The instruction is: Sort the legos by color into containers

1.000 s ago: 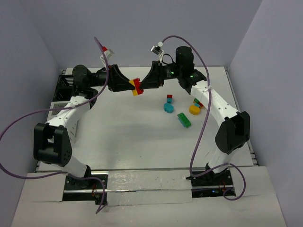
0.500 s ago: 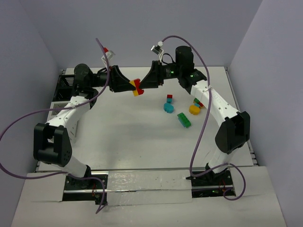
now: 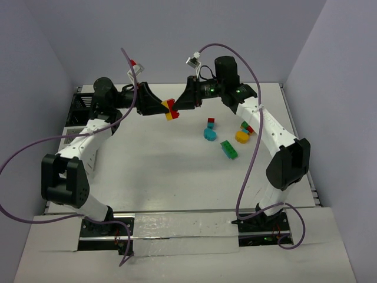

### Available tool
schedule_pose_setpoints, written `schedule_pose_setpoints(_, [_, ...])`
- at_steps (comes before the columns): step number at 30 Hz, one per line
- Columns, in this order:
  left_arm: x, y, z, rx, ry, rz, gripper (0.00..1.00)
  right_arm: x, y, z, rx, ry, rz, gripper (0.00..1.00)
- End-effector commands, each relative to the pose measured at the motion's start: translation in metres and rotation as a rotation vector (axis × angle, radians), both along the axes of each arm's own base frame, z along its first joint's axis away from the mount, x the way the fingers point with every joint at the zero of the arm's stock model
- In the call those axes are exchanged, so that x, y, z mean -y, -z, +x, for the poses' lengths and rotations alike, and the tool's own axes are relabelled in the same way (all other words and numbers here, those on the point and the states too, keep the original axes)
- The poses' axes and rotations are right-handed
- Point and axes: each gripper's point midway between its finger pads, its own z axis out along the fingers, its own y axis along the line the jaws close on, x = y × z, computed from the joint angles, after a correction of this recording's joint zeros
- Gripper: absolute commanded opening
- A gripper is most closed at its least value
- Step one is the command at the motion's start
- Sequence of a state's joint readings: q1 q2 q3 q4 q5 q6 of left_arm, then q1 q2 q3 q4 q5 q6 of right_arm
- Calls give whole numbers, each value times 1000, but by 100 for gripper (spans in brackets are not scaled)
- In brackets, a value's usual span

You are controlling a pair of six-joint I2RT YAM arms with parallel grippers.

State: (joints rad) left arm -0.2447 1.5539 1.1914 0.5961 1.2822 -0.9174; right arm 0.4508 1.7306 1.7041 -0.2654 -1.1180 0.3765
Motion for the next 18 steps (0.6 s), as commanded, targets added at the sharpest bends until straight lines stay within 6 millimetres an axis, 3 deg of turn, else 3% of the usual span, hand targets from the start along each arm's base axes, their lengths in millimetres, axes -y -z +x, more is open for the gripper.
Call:
schedule_pose_setpoints(1, [5,-17,-7,80,8,1,0,-10,-17,-5,94,-10,5,25])
schedule_pose_setpoints(4, [5,-14,-8,74,7,15,0,-10,-20,-9,97,-30,17,0])
schedule_pose_setpoints(10, [-12,1,-1,69,-79,61,0,0,-24,-16,100,-64,44,0])
schedule_pose_setpoints(15, [-57,18,16,57,-230,128,0,20,-28,-1,104,-13,51,0])
schedule_pose_setpoints(18, [-97,31,28,72,-339,183,0,33,-25,10,118,32,34,0])
